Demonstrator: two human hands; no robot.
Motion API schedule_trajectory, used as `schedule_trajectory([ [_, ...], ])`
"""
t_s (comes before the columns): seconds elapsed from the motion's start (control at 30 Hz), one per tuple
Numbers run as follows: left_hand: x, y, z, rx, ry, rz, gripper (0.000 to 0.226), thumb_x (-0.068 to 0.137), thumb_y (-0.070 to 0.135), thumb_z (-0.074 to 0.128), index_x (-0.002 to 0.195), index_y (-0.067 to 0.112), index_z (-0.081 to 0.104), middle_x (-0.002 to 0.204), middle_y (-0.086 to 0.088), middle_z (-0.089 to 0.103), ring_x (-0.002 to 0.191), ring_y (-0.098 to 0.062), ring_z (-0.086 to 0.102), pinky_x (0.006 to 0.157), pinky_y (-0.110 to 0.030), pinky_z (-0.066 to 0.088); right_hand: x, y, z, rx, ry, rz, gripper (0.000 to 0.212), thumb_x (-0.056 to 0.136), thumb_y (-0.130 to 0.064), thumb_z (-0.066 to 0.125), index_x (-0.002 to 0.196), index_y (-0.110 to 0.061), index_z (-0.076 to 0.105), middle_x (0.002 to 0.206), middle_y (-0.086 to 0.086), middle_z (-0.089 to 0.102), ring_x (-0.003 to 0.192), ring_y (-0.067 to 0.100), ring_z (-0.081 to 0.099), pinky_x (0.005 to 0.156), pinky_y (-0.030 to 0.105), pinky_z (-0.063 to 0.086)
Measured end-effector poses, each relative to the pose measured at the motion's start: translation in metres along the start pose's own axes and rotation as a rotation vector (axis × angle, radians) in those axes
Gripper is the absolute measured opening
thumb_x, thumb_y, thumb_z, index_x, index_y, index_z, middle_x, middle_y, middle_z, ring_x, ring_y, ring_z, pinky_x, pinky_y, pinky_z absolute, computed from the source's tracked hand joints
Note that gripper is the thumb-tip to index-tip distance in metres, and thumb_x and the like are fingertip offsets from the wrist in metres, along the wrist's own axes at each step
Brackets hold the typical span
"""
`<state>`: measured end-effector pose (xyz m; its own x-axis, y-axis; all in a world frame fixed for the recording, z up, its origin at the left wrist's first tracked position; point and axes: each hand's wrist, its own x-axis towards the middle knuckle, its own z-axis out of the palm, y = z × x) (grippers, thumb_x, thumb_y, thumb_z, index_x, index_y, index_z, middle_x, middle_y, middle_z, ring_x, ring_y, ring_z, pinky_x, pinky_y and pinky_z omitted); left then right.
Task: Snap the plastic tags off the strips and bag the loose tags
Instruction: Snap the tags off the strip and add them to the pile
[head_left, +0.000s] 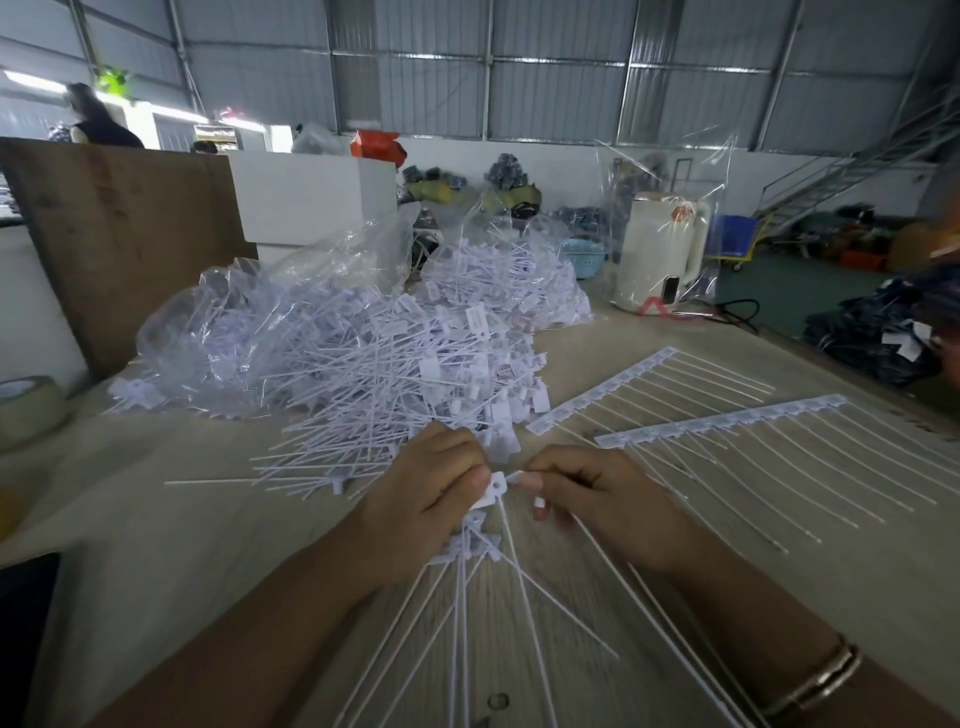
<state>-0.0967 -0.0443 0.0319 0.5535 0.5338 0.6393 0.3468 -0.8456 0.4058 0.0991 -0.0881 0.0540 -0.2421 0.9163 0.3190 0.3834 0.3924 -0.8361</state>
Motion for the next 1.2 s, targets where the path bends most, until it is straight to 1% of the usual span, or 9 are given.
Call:
schedule_trajectory([
  [0.13,-0.008,-0.01,-0.014,0.068,0.052,0.01,0.037,0.093,0.023,0.036,0.068,0.002,0.052,0.071,-0.003,0.05,0.07,-0.014,0.042,0.07,-0.032,0.036,0.0,0.01,-0.033,0.012,0.331,0.074,0.014,0.088,-0.02,0.057,0.075,-0.018,0.063,0.062,-0.002,0.061,0.056,0.015,0.054,0.056,0.027,0.046],
  [0.3,0.0,0.005,-0.007,0.362,0.107,-0.039,0.039,0.091,0.032,0.037,0.102,0.007,0.064,0.1,-0.006,0.057,0.092,-0.02,0.055,0.081,-0.036,0.044,-0.004,0.011,-0.003,-0.366,0.093,-0.025,0.013,0.081,-0.034,0.068,0.09,-0.026,0.063,0.077,-0.008,0.064,0.069,0.01,0.059,0.066,0.026,0.048],
  [0.4,0.003,0.012,-0.002,0.283,0.108,-0.042,0.04,0.09,0.04,0.037,0.084,0.011,0.065,0.085,0.002,0.058,0.081,-0.016,0.052,0.076,-0.037,0.042,0.0,0.003,0.019,-0.506,0.071,-0.213,0.027,0.079,-0.037,0.069,0.094,-0.019,0.056,0.08,-0.012,0.06,0.07,0.011,0.059,0.065,0.034,0.049],
  [0.53,0.0,0.009,0.005,0.172,0.042,-0.067,0.041,0.086,0.041,0.041,0.062,0.012,0.057,0.065,0.016,0.044,0.07,-0.013,0.044,0.071,-0.042,0.04,-0.002,-0.002,0.021,-0.398,0.008,-0.266,0.029,0.079,-0.035,0.07,0.097,-0.021,0.051,0.086,-0.007,0.063,0.078,0.01,0.061,0.069,0.033,0.05],
  [0.7,0.001,-0.001,0.001,0.123,0.07,-0.079,0.048,0.087,0.04,0.04,0.061,0.003,0.058,0.061,-0.004,0.056,0.064,-0.021,0.049,0.069,-0.033,0.035,-0.002,0.009,-0.001,-0.501,-0.005,-0.245,0.02,0.082,-0.033,0.068,0.099,-0.024,0.062,0.094,-0.009,0.064,0.081,0.005,0.055,0.073,0.032,0.046],
  [0.83,0.0,-0.001,0.003,0.141,0.036,-0.03,0.044,0.085,0.042,0.047,0.066,0.004,0.059,0.066,-0.004,0.057,0.068,-0.017,0.045,0.069,-0.027,0.031,0.0,0.015,0.0,-0.558,0.038,-0.233,0.016,0.086,-0.037,0.062,0.097,-0.027,0.068,0.084,-0.015,0.065,0.071,0.003,0.055,0.065,0.03,0.047],
  [0.93,0.0,-0.001,0.0,0.188,0.028,0.026,0.039,0.087,0.038,0.048,0.068,0.005,0.057,0.071,-0.003,0.056,0.072,-0.02,0.045,0.07,-0.03,0.032,0.0,0.016,0.004,-0.461,-0.001,-0.208,0.018,0.089,-0.042,0.052,0.096,-0.033,0.065,0.069,-0.031,0.059,0.066,-0.008,0.056,0.06,0.01,0.038],
  [1.03,0.001,0.001,0.0,0.185,0.006,0.03,0.037,0.09,0.033,0.046,0.069,0.005,0.056,0.073,-0.001,0.055,0.072,-0.022,0.046,0.072,-0.033,0.034,0.001,0.016,0.005,-0.41,-0.046,-0.168,0.02,0.089,-0.05,0.049,0.091,-0.036,0.063,0.067,-0.024,0.061,0.065,-0.004,0.057,0.06,0.012,0.038],
  [1.2,-0.005,-0.007,-0.008,0.092,0.073,-0.008,0.039,0.092,0.03,0.041,0.065,0.006,0.054,0.07,0.007,0.052,0.07,-0.009,0.043,0.074,-0.032,0.032,0.002,0.021,-0.035,-0.275,0.282,-0.024,0.017,0.092,-0.027,0.053,0.077,-0.028,0.061,0.065,-0.008,0.06,0.057,-0.002,0.053,0.058,0.016,0.04],
])
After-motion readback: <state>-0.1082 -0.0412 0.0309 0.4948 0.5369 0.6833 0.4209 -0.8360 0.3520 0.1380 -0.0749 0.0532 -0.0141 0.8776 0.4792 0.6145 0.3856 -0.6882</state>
